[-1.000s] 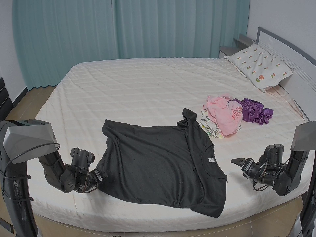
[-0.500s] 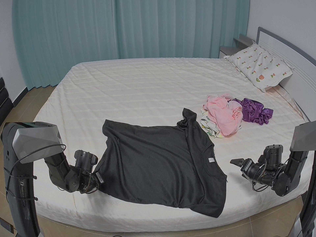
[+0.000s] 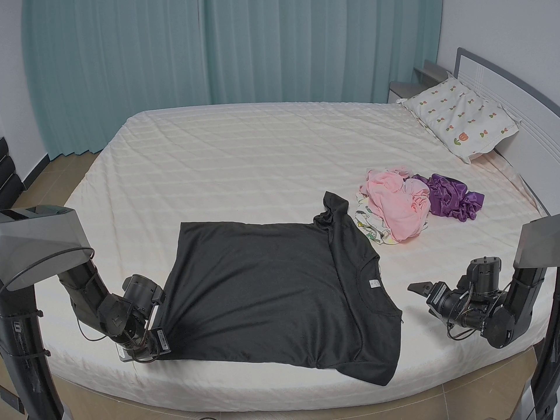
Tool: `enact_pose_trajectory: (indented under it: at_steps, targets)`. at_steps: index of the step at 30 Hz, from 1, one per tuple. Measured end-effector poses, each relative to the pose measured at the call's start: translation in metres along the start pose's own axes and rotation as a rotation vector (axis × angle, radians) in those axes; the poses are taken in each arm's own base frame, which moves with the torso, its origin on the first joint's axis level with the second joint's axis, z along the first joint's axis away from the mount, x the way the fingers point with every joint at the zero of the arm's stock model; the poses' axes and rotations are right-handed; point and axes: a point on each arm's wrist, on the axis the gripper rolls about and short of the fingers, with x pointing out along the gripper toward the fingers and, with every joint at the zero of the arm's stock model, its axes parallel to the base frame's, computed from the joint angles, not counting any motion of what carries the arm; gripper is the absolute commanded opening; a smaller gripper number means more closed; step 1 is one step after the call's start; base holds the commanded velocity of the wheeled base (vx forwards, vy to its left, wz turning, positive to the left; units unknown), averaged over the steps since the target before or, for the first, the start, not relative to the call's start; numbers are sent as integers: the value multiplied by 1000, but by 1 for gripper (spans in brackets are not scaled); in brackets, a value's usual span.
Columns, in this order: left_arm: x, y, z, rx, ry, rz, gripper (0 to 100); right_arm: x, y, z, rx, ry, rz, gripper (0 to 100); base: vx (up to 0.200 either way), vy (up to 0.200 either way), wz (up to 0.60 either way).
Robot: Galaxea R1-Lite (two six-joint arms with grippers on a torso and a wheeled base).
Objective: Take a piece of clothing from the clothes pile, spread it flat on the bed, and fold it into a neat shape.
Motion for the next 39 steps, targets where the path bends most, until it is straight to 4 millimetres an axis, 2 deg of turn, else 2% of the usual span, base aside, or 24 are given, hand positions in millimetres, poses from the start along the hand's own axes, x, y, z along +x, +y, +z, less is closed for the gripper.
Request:
enact_pose_trajectory:
  at_steps: [4, 10, 14, 19, 20, 29, 39]
  targets:
    - [-3, 1, 0, 7, 0, -1, 0, 0, -1, -7, -54, 29, -8, 100, 0, 0, 0]
    - [-5, 0, 1, 7, -2, -10, 0, 7, 5, -34, -153, 103, -22, 100, 0, 0, 0]
    - [-5, 0, 1, 6, -3, -13, 0, 20, 5, -51, -249, 133, -48, 100, 0, 0, 0]
    - [-5, 0, 1, 5, -4, -16, 0, 37, 4, -59, -289, 143, -55, 100, 0, 0, 0]
    - [-5, 0, 1, 5, -4, -16, 0, 39, 4, -59, -291, 142, -54, 0, 0, 0, 0]
    - [-5, -1, 4, -3, -12, -25, 0, 66, 6, -47, -307, 97, -39, 0, 0, 0, 0]
    - [0, -8, 17, -65, -86, -97, 0, 98, 17, 4, -314, -67, 52, 0, 0, 0, 0]
